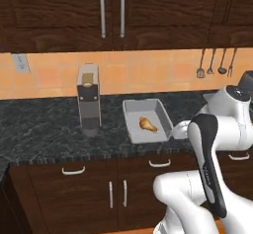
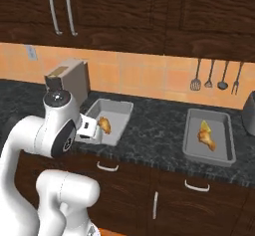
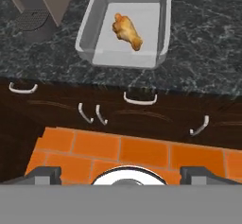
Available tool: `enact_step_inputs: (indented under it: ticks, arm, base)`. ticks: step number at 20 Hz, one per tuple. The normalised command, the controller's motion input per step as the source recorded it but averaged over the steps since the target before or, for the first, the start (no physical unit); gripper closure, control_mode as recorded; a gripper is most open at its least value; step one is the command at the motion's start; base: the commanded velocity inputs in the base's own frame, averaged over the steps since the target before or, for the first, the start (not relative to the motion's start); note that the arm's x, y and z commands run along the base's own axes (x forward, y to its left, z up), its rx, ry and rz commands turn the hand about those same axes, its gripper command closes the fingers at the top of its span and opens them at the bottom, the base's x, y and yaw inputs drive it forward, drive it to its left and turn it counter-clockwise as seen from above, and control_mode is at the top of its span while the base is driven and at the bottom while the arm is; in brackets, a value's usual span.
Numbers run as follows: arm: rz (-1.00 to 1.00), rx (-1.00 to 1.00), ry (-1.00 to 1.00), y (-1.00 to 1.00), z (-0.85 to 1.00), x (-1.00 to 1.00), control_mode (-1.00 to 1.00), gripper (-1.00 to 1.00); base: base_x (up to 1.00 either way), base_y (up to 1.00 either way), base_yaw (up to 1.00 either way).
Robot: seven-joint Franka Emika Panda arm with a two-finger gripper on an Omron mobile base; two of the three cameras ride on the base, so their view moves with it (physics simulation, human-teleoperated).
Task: Place one lemon wedge and one chicken drumstick in each tupperware on the nearby counter, to pack two identical lunches.
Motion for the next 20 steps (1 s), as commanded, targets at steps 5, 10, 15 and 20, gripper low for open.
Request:
enact_step_inputs:
  ticks: [5, 10, 15, 20]
  arm:
    - [0.00, 0.00, 0.00, 0.00, 0.00, 0.00, 1.00, -1.00]
    - [0.00, 0.00, 0.00, 0.00, 0.00, 0.00, 1.00, -1.00]
    - [0.00, 0.00, 0.00, 0.00, 0.00, 0.00, 1.00, -1.00]
    - [0.00, 0.00, 0.00, 0.00, 0.00, 0.00, 1.00, -1.00]
  base:
    - [-0.91, -1.00, -0.04]
    - [-0.96, -1.00, -0.07]
    - [-0.61, -1.00, -0.10]
    - [-0.57, -1.00, -0.11]
